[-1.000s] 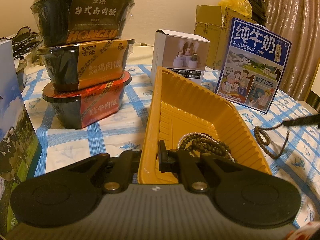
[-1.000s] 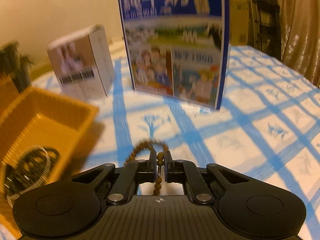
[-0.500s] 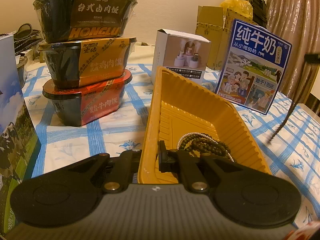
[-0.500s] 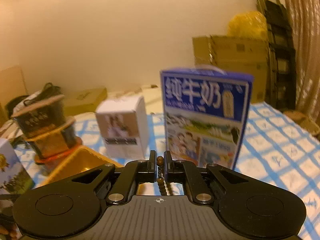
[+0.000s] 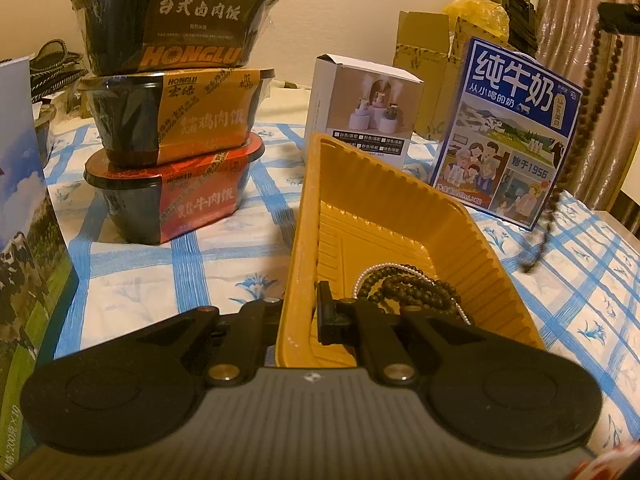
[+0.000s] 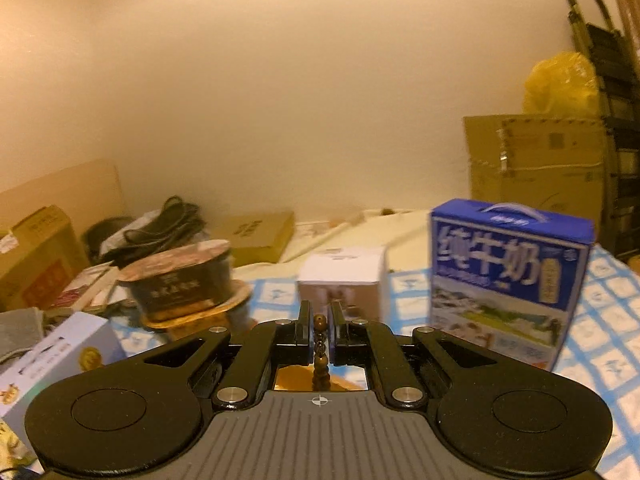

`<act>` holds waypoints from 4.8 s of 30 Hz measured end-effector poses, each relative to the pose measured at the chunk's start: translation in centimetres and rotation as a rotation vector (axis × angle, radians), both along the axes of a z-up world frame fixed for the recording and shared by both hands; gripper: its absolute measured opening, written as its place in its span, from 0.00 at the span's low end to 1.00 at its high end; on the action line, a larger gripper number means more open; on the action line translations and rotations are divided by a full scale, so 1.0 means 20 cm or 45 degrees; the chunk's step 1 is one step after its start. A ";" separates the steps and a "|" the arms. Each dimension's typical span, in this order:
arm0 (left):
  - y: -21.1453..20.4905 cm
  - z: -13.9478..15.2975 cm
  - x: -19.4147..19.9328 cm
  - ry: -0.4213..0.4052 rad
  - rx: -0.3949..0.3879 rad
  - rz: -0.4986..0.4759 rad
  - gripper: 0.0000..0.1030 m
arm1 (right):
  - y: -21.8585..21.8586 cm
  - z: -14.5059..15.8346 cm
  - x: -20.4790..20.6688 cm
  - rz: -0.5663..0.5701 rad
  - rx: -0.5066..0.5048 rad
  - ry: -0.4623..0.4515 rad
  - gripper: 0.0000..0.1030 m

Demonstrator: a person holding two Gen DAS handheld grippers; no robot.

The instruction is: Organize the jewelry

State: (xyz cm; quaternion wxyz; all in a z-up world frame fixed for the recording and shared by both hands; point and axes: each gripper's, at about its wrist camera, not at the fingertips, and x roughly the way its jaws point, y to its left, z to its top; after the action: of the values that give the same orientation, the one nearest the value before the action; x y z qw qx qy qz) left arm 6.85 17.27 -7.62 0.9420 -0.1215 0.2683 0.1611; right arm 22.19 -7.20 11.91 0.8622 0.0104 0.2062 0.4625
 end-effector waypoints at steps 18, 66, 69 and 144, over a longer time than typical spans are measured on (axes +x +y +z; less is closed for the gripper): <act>0.00 0.00 0.03 -0.016 -0.024 -0.011 0.05 | 0.32 -0.19 0.00 0.143 0.066 0.148 0.06; 0.03 -0.03 0.08 0.005 -0.049 0.024 0.05 | 0.00 -0.87 -0.12 -0.154 -0.288 0.445 0.53; 0.03 -0.04 0.10 -0.002 -0.051 0.029 0.05 | -0.04 -0.86 -0.11 -0.179 -0.276 0.449 0.53; -0.74 0.33 -0.53 0.276 0.052 -0.269 0.92 | -0.52 -0.70 -0.96 -0.346 -0.312 0.457 0.61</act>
State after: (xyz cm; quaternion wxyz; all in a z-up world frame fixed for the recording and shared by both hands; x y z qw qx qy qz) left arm -3.71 2.38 -1.09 0.9214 -0.0553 0.3765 0.0787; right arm 3.04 -17.53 -2.08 0.8609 0.0152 0.4072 0.3046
